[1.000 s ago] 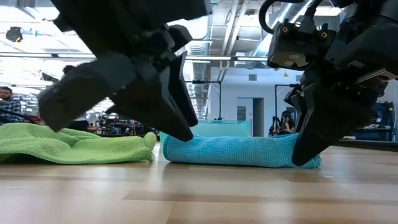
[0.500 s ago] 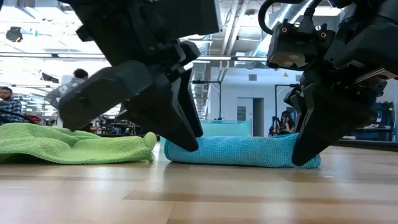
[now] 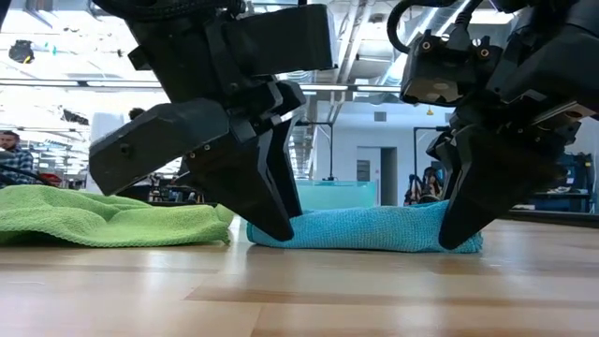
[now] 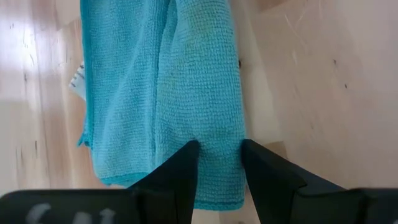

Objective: Roll microfiber towels into tight, uniform cylinder then place into a basket
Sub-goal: Roll the blue microfiber cloth

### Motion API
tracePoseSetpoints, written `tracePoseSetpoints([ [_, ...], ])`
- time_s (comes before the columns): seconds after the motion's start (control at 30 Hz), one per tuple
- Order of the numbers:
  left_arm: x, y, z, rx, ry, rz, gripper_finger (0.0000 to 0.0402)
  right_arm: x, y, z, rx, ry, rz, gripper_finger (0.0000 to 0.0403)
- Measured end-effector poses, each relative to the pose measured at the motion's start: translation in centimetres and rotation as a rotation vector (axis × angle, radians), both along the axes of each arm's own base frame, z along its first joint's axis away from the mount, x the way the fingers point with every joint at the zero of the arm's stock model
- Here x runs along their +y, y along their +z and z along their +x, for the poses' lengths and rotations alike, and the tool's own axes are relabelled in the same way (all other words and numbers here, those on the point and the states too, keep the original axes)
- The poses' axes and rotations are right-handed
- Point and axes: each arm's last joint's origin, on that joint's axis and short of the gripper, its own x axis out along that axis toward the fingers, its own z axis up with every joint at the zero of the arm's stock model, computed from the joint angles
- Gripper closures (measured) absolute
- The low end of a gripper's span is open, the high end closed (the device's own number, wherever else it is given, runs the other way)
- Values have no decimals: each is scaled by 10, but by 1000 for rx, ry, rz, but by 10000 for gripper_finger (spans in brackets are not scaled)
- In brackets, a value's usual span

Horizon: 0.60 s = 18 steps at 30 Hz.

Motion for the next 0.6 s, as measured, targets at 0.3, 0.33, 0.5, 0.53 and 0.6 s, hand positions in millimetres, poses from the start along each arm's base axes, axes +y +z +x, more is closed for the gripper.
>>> tracePoseSetpoints([
  [0.3, 11, -11, 7, 17, 46, -1, 283, 1, 0, 1, -7, 2, 12, 360],
  [0.33, 11, -17, 8, 30, 48, 2, 283, 1, 0, 1, -8, 2, 12, 360],
  [0.5, 11, -35, 11, 8, 114, 62, 283, 1, 0, 1, -10, 6, 11, 360],
  [0.53, 10, -37, 10, -6, 133, 73, 283, 1, 0, 1, -11, 7, 12, 361],
  [0.6, 9, -38, 9, -24, 164, 77, 285, 1, 0, 2, -17, 9, 21, 361],
])
